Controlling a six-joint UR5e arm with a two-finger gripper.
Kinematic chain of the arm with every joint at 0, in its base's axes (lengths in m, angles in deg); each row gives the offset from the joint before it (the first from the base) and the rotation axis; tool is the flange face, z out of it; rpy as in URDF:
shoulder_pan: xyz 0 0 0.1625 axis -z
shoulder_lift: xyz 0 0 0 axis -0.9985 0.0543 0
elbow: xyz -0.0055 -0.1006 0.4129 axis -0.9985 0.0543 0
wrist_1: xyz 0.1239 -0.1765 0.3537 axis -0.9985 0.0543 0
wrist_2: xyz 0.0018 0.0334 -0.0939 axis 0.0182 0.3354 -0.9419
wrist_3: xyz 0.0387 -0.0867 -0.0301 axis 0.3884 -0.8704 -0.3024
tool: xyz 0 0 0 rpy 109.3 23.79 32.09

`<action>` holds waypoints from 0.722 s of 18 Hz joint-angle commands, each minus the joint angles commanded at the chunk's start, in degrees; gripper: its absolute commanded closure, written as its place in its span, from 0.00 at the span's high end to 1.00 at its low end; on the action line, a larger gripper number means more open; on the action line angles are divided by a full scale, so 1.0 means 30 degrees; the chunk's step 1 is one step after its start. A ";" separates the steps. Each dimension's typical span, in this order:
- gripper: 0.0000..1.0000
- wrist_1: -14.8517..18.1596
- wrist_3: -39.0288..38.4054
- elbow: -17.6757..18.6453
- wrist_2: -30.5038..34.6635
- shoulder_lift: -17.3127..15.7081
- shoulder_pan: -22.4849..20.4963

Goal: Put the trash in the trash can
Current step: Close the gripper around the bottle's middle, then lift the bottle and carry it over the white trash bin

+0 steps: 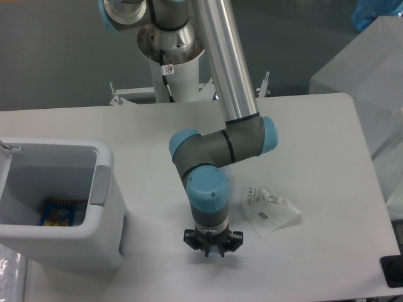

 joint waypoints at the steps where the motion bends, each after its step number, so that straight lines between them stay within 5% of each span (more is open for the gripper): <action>1: 0.29 0.0000 0.0000 0.0000 0.0000 -0.0058 -0.0029; 8: 0.29 -0.0029 0.0088 -0.1578 -0.0409 -0.1171 -0.0819; 13: 0.29 -0.0117 -0.1808 -0.3687 -0.3187 -0.2400 -0.1492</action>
